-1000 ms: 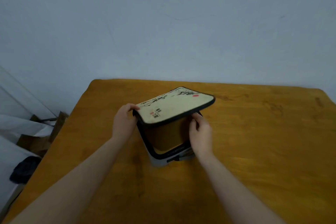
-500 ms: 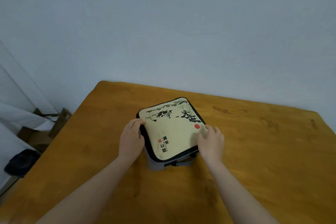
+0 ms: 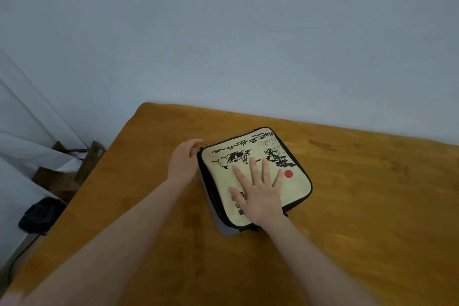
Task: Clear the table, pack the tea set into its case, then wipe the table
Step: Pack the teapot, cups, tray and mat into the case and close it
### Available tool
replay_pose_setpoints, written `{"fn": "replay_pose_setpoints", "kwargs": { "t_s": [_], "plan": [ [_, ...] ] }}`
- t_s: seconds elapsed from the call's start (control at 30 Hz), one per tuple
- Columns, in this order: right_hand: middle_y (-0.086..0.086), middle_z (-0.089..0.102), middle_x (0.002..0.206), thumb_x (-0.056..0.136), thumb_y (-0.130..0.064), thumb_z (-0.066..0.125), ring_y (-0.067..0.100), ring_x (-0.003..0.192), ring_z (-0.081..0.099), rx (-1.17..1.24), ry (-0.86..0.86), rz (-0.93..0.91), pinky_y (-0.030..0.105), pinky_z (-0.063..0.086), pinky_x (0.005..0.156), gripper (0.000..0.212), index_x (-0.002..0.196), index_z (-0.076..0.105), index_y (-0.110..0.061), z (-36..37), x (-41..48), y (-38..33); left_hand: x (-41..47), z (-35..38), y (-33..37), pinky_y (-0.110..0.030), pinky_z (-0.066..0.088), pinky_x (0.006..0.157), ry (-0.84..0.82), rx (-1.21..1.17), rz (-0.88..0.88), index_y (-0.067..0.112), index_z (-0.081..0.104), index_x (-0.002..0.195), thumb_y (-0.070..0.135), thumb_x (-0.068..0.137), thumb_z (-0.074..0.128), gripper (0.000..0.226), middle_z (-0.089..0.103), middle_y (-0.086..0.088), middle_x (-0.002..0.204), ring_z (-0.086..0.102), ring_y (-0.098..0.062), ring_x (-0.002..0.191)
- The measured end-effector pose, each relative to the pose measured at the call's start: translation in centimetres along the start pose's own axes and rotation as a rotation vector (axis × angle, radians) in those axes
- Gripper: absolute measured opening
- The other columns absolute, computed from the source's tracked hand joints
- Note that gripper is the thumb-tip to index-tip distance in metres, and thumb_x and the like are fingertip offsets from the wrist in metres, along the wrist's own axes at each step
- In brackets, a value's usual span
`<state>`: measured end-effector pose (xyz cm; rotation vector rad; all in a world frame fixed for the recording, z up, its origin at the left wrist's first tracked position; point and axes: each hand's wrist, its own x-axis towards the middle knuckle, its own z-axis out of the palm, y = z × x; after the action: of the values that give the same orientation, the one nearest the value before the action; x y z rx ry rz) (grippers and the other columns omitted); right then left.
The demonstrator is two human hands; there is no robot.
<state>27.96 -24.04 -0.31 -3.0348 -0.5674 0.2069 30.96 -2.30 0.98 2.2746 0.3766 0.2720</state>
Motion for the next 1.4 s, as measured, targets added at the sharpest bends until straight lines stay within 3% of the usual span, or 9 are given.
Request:
{"fn": "replay_pose_setpoints", "kwargs": {
  "t_s": [0.23, 0.33, 0.47, 0.6, 0.7, 0.8, 0.9, 1.1, 1.4],
  "plan": [
    [0.001, -0.024, 0.16, 0.09, -0.071, -0.007, 0.033, 0.142, -0.032, -0.017, 0.003, 0.011, 0.065, -0.018, 0.11, 0.062, 0.147, -0.016, -0.05, 0.5, 0.0, -0.1, 3.1, 0.6, -0.5, -0.026, 0.041, 0.093, -0.222, -0.027, -0.001, 0.016, 0.064, 0.119, 0.004, 0.099, 0.036, 0.037, 0.063, 0.002, 0.122, 0.054, -0.014, 0.114],
    [0.002, -0.023, 0.16, 0.087, -0.071, -0.01, 0.033, 0.142, -0.032, -0.01, 0.012, 0.015, 0.065, -0.019, 0.109, 0.065, 0.148, -0.015, -0.049, 0.4, -0.1, -0.2, 3.4, 0.7, -1.0, -0.029, 0.045, 0.082, -0.294, -0.004, -0.001, 0.015, 0.064, 0.118, 0.004, 0.099, 0.034, 0.038, 0.063, -0.001, 0.117, 0.056, -0.015, 0.1],
    [0.002, -0.023, 0.16, 0.091, -0.071, -0.004, 0.034, 0.142, -0.031, -0.015, 0.018, 0.016, 0.065, -0.02, 0.109, 0.062, 0.148, -0.016, -0.049, 0.6, -0.1, -0.2, 3.6, 0.4, -1.8, -0.039, 0.055, 0.08, -0.254, 0.123, 0.027, 0.013, 0.067, 0.114, 0.011, 0.101, 0.042, 0.028, 0.06, -0.007, 0.111, 0.062, -0.021, 0.084],
    [0.003, -0.023, 0.16, 0.093, -0.07, 0.0, 0.034, 0.143, -0.03, -0.025, 0.02, 0.018, 0.065, -0.019, 0.109, 0.061, 0.148, -0.016, -0.049, 0.7, -0.1, -0.2, 3.3, 0.0, -1.9, -0.036, 0.056, 0.079, -0.159, 0.111, 0.056, 0.016, 0.071, 0.106, 0.013, 0.097, 0.052, 0.021, 0.065, -0.002, 0.101, 0.064, -0.016, 0.08],
    [0.003, -0.022, 0.161, 0.092, -0.07, -0.001, 0.034, 0.143, -0.03, -0.023, 0.019, 0.016, 0.065, -0.019, 0.109, 0.062, 0.148, -0.015, -0.049, 0.7, -0.1, -0.2, 2.9, -0.5, -1.7, -0.031, 0.05, 0.073, -0.088, 0.264, 0.205, 0.014, 0.071, 0.102, 0.014, 0.096, 0.054, 0.018, 0.061, 0.0, 0.093, 0.059, -0.016, 0.081],
    [0.003, -0.022, 0.16, 0.089, -0.07, -0.005, 0.034, 0.143, -0.03, -0.014, 0.008, 0.02, 0.065, -0.018, 0.11, 0.064, 0.148, -0.015, -0.049, 0.4, -0.2, -0.3, 2.5, -1.5, -1.7, -0.027, 0.046, 0.051, -0.051, 0.549, 0.438, 0.01, 0.07, 0.099, 0.004, 0.089, 0.062, 0.014, 0.061, -0.003, 0.092, 0.061, -0.019, 0.073],
    [0.002, -0.024, 0.16, 0.088, -0.071, -0.006, 0.032, 0.143, -0.031, -0.007, -0.008, 0.029, 0.066, -0.017, 0.109, 0.064, 0.147, -0.017, -0.049, 0.2, -0.3, -0.4, 2.2, -2.7, -1.9, -0.018, 0.027, 0.037, -0.118, 0.748, 0.593, 0.008, 0.068, 0.086, -0.012, 0.07, 0.071, 0.026, 0.058, -0.004, 0.081, 0.054, -0.017, 0.06],
    [0.001, -0.026, 0.159, 0.089, -0.071, -0.004, 0.032, 0.142, -0.032, 0.003, -0.037, 0.041, 0.068, -0.016, 0.108, 0.063, 0.147, -0.019, -0.049, 0.3, -0.1, -0.5, 1.3, -3.4, -2.4, -0.018, 0.025, 0.037, -0.145, 0.787, 0.607, 0.008, 0.065, 0.079, -0.011, 0.069, 0.072, 0.023, 0.056, -0.003, 0.075, 0.053, -0.018, 0.058],
    [0.001, -0.024, 0.16, 0.08, -0.071, -0.018, 0.032, 0.144, -0.029, -0.001, -0.018, 0.053, 0.07, -0.013, 0.108, 0.069, 0.146, -0.021, -0.05, 0.8, 0.1, -0.4, -1.1, -3.6, -2.9, -0.026, 0.045, 0.049, -0.136, 0.666, 0.522, 0.009, 0.068, 0.088, 0.005, 0.088, 0.063, 0.006, 0.06, -0.003, 0.085, 0.059, -0.02, 0.068]
  ]
}}
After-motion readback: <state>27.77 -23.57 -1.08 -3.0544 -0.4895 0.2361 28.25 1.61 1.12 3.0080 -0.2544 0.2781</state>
